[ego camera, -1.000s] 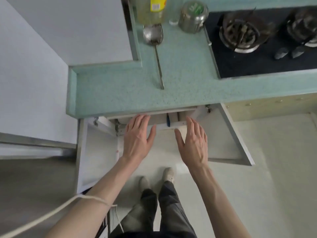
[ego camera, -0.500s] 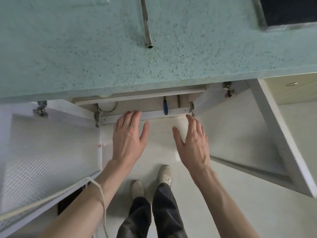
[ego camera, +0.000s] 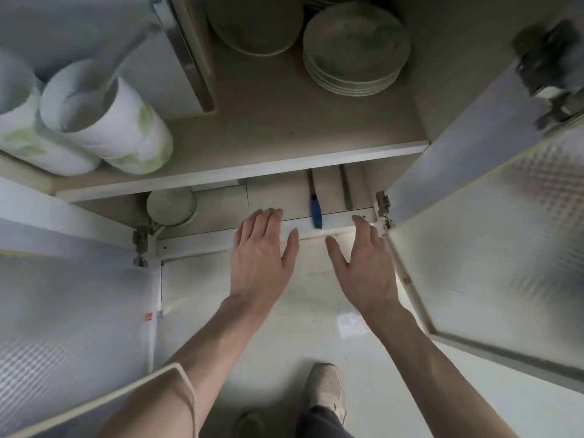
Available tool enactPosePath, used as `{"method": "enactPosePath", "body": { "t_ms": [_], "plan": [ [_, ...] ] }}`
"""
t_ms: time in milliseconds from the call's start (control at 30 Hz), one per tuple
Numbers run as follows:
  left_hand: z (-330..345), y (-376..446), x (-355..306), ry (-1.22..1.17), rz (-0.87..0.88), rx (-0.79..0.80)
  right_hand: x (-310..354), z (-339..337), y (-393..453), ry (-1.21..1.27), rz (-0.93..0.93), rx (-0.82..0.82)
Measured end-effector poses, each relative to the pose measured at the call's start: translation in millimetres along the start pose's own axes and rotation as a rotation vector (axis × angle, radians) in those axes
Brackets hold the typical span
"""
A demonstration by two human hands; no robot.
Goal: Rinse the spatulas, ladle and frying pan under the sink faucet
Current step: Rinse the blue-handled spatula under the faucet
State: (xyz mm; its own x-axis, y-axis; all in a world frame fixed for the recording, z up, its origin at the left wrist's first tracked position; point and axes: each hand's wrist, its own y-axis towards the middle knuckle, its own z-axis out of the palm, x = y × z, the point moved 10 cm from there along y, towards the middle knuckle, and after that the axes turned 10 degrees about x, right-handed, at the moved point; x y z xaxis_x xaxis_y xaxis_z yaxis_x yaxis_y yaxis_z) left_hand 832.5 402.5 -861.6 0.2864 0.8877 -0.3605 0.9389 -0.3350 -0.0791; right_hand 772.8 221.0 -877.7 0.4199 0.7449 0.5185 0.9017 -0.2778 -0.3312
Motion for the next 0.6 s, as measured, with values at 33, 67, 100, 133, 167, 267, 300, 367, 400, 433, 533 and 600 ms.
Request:
{"method": "enactPosePath", "body": {
  "t_ms": [33,67,100,133,167,267,300,367,400,433,533,600],
  "plan": [
    [16.2,6.2,6.9,0.002,-0.005,-0.002,-7.0,12.3,10.7,0.005,0.004,0.007],
    [32.1,12.5,13.6,0.006,-0.008,-0.004,-13.9,24.1,21.5,0.004,0.006,0.011],
    [47.9,18.6,20.1,0.009,-0.011,-0.004,-20.9,36.3,32.2,0.000,0.009,0.016],
    [63.6,24.8,27.4,0.014,-0.017,-0.002,-27.3,49.3,43.9,-0.004,0.009,0.025],
    [78.8,30.9,34.9,0.018,-0.026,0.001,-33.5,62.6,56.0,-0.002,0.013,0.035],
    [121.2,50.3,57.0,0.036,-0.042,0.004,-52.3,103.1,95.4,0.003,0.036,0.067],
    [132.9,56.9,63.6,0.045,-0.044,-0.004,-57.3,115.6,109.3,-0.011,0.041,0.078],
    [154.0,68.7,77.0,0.045,-0.046,-0.019,-65.0,137.8,136.1,-0.068,0.050,0.095],
    [163.0,73.1,83.6,0.042,-0.051,-0.021,-67.4,146.5,148.6,-0.093,0.056,0.103],
    [170.7,75.9,89.2,0.041,-0.055,-0.024,-69.9,154.3,159.8,-0.106,0.065,0.109],
    [186.9,82.0,101.7,0.049,-0.033,-0.054,-72.4,174.8,191.2,-0.120,0.075,0.119],
    [194.3,87.5,108.5,0.061,-0.017,-0.078,-74.6,186.9,208.7,-0.098,0.099,0.127]
  ]
}}
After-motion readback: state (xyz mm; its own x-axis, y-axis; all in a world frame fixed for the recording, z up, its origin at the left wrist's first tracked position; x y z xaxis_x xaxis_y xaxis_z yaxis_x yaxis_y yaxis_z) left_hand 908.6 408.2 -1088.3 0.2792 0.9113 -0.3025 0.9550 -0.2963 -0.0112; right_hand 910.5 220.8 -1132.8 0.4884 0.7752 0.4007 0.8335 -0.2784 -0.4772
